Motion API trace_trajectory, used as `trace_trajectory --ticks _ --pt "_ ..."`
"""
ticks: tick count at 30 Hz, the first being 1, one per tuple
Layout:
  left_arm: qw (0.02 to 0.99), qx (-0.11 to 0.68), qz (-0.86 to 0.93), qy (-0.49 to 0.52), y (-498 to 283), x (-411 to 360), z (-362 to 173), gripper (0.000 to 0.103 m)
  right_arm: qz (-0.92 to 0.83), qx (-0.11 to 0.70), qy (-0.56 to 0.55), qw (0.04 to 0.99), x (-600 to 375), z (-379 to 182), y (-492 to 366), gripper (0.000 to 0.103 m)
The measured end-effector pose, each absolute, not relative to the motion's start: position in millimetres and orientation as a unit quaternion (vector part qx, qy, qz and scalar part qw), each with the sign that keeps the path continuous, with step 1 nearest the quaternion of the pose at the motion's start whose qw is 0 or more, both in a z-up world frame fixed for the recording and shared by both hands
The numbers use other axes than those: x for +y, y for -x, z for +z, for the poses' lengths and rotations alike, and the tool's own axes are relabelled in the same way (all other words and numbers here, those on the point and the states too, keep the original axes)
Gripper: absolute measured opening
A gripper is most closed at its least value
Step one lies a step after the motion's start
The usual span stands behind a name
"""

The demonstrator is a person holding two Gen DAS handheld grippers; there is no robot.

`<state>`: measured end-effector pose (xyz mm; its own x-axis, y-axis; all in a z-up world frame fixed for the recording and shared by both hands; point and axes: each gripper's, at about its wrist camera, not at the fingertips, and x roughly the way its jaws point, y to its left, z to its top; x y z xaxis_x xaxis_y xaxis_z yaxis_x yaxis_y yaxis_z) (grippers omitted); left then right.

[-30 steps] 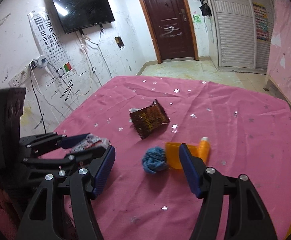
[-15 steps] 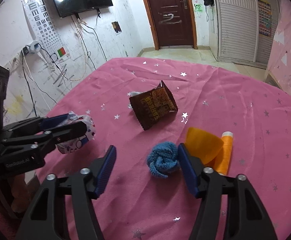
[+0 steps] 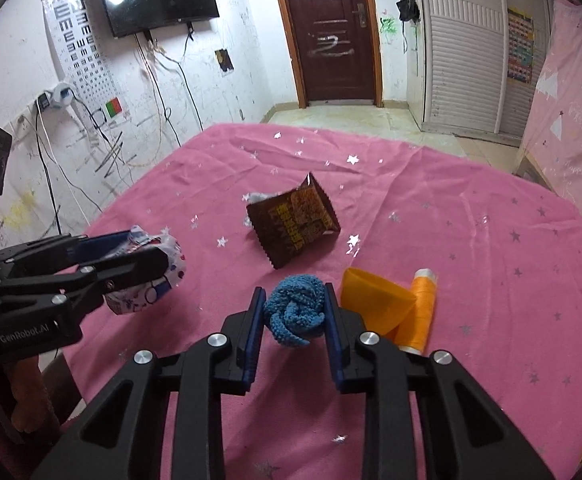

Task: Collect trash
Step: 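Grasp the white printed tissue wrapper with the left tool while the right tool grasps the blue knitted ball, then carry the wrapper and blue ball over the yellow bin and open both tools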

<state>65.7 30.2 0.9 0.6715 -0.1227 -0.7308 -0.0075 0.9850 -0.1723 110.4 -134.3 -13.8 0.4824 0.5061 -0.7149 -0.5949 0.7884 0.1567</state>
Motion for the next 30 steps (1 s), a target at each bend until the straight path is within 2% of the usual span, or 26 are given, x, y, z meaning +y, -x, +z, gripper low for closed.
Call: trace_trajectory --ticks 30 --pt "0.917 0.373 -0.136 -0.028 -109 -112 41 0.040 0.198 0.309 -0.052 0.929 -309 42 -106 0.021"
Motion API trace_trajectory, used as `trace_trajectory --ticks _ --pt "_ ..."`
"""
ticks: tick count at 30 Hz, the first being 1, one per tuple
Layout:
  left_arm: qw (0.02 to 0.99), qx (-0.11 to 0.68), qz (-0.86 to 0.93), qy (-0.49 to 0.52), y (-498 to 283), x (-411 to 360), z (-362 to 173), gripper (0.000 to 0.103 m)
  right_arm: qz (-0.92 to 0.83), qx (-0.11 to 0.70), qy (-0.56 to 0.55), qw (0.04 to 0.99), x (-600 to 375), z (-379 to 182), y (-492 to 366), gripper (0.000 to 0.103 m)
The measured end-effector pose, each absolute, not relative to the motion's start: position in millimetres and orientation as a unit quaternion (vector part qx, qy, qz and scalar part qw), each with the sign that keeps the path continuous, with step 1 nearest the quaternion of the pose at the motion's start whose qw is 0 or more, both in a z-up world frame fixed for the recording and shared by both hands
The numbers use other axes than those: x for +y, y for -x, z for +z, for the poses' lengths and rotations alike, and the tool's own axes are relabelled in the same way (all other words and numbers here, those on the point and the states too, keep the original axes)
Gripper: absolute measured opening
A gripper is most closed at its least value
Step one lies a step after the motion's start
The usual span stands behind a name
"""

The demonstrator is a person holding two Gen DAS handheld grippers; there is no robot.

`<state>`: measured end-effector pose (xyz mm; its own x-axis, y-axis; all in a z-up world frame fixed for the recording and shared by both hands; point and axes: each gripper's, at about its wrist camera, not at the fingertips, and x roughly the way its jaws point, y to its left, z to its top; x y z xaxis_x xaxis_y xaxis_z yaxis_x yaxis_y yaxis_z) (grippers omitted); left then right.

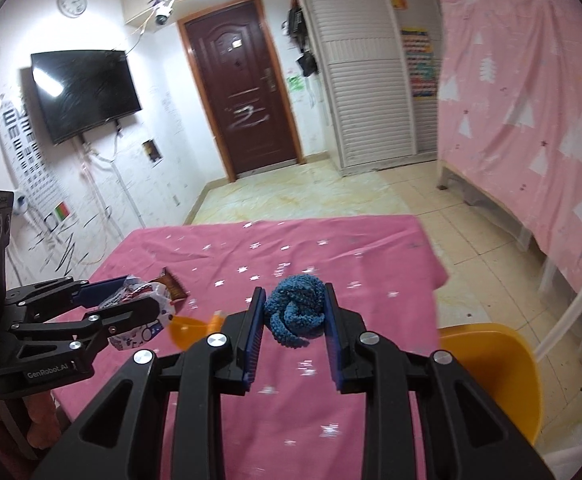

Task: Collect trash
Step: 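Carry the wrapper and blue ball over the yellow bin and open both tools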

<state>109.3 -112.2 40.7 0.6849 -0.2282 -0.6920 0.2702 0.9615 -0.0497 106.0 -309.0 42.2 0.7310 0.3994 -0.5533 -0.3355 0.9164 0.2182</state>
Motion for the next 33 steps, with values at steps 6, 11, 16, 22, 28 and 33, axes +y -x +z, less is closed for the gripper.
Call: trace_trajectory --ticks 6,11,16,22,28,33 --pt "0.915 0.368 -0.157 -0.053 -117 -146 46 0.040 0.163 0.301 -0.063 0.937 -349 42 -105 0.021" --pt "0.909 0.371 -0.177 -0.073 -123 -179 45 0.040 0.136 0.299 -0.080 0.941 -382 37 -103 0.021" --pt "0.900 0.378 -0.198 -0.086 -127 -207 44 0.040 0.115 0.296 -0.094 0.944 -411 32 -97 0.021" --pt "0.890 0.385 -0.227 -0.093 -132 -245 41 0.040 0.096 0.295 -0.108 0.944 -434 26 -92 0.021" --pt "0.882 0.391 -0.249 -0.086 -139 -274 39 0.040 0.074 0.300 -0.121 0.943 -455 18 -92 0.021" --pt "0.875 0.403 -0.261 -0.060 -152 -293 39 0.040 0.059 0.304 -0.131 0.942 -471 11 -91 0.021"
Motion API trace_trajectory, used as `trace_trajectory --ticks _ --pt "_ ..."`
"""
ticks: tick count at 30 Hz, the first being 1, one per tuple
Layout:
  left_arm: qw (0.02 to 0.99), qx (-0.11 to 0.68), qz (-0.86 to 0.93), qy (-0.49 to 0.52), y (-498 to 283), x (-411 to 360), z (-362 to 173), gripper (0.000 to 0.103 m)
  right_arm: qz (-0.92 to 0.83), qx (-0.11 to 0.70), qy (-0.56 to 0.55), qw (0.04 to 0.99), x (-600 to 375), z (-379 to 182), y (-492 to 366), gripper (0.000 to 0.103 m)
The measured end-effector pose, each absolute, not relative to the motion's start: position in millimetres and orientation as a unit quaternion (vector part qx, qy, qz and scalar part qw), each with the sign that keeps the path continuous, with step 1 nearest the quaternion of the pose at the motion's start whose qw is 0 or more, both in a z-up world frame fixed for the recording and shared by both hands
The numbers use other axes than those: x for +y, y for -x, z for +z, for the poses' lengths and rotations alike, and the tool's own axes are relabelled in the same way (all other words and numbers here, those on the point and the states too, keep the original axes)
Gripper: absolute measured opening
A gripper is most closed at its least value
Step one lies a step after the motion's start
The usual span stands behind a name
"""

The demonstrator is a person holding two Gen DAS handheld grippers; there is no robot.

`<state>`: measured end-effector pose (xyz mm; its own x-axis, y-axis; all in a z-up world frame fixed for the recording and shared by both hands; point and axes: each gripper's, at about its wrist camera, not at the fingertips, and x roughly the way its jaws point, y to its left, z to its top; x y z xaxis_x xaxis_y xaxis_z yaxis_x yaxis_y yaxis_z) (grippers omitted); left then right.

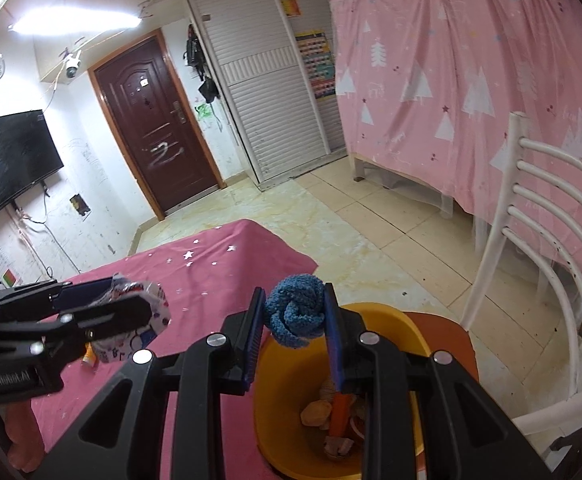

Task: Collect trash
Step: 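Carry the wrapper and blue ball over the yellow bin and open both tools, then move both open tools back over the remaining items on the table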

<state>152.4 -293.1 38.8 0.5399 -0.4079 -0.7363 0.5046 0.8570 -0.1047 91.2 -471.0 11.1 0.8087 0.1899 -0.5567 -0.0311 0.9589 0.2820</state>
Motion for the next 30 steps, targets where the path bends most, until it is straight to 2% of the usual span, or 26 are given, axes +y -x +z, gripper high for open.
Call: trace_trajectory --ticks 7,8,10,13,15,20,26,28,30 --pt "0.871 0.405 -0.272 -0.054 -163 -321 37 0.041 0.049 0.317 -0.137 0.937 -482 0 -94 0.022" --pt "0.871 0.405 -0.272 -0.055 -164 -324 36 0.044 0.048 0.321 -0.137 0.936 -482 -1 -95 0.023" --pt "0.870 0.409 -0.271 -0.056 -165 -330 35 0.056 0.045 0.327 -0.141 0.933 -484 -4 -97 0.023" --pt "0.868 0.412 -0.269 -0.058 -165 -339 34 0.067 0.030 0.335 -0.138 0.932 -487 -9 -98 0.024" --pt "0.868 0.411 -0.270 -0.059 -164 -341 34 0.067 0.028 0.338 -0.142 0.930 -489 -11 -99 0.026" --pt "0.868 0.412 -0.271 -0.062 -162 -338 35 0.067 0.030 0.338 -0.146 0.929 -491 -12 -100 0.039" --pt "0.875 0.405 -0.259 -0.060 -160 -329 37 0.068 0.035 0.337 -0.144 0.930 -488 -11 -102 0.041" --pt "0.879 0.401 -0.251 -0.058 -159 -322 38 0.076 0.038 0.336 -0.147 0.929 -487 -10 -102 0.042" --pt "0.881 0.399 -0.248 -0.056 -160 -313 38 0.076 0.043 0.335 -0.150 0.929 -483 -9 -103 0.043"
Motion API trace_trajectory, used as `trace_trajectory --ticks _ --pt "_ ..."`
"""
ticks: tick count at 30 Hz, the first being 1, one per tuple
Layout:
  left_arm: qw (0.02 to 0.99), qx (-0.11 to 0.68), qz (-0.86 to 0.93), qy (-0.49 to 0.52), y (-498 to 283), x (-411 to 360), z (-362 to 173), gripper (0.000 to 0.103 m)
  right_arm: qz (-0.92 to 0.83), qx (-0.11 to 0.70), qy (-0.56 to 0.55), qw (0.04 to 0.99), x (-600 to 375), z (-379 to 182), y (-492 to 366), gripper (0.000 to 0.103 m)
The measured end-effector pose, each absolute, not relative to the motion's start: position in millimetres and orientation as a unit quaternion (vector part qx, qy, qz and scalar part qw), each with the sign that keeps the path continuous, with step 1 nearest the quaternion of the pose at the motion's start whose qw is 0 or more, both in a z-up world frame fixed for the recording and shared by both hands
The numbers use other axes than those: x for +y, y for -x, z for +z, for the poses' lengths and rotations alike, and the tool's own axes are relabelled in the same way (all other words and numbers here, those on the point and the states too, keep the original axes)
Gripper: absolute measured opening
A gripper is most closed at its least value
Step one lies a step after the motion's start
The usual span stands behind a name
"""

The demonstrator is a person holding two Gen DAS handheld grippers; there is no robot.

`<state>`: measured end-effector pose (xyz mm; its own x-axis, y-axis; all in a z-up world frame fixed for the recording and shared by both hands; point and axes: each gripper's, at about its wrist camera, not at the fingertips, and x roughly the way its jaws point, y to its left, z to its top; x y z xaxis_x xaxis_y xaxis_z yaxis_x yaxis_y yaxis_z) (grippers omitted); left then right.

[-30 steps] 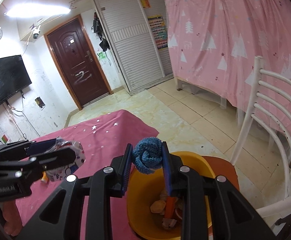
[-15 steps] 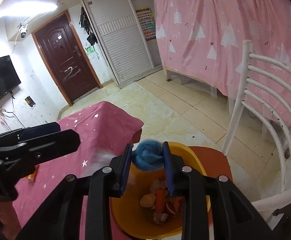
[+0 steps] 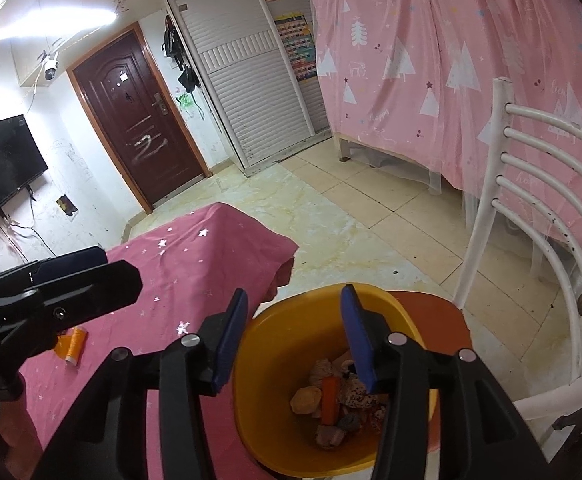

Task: Collect trash
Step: 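Move both open tools back over the remaining items on the table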

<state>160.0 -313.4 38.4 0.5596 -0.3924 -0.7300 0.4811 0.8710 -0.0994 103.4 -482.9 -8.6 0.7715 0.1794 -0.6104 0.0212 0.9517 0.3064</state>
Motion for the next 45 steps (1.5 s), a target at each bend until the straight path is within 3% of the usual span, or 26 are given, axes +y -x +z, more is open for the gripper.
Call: trace_trajectory --ticks 16,20,45 --pt "0.895 0.394 -0.207 -0.030 -160 -246 47 0.079 0.088 0.341 -0.102 0.930 -418 4 -114 0.050" --pt "0.902 0.385 -0.192 -0.024 -159 -229 54 0.085 0.104 0.343 -0.092 0.929 -400 7 -116 0.050" --pt "0.920 0.382 -0.092 0.012 -168 -97 62 0.086 0.207 0.358 -0.021 0.910 -271 12 -130 0.059"
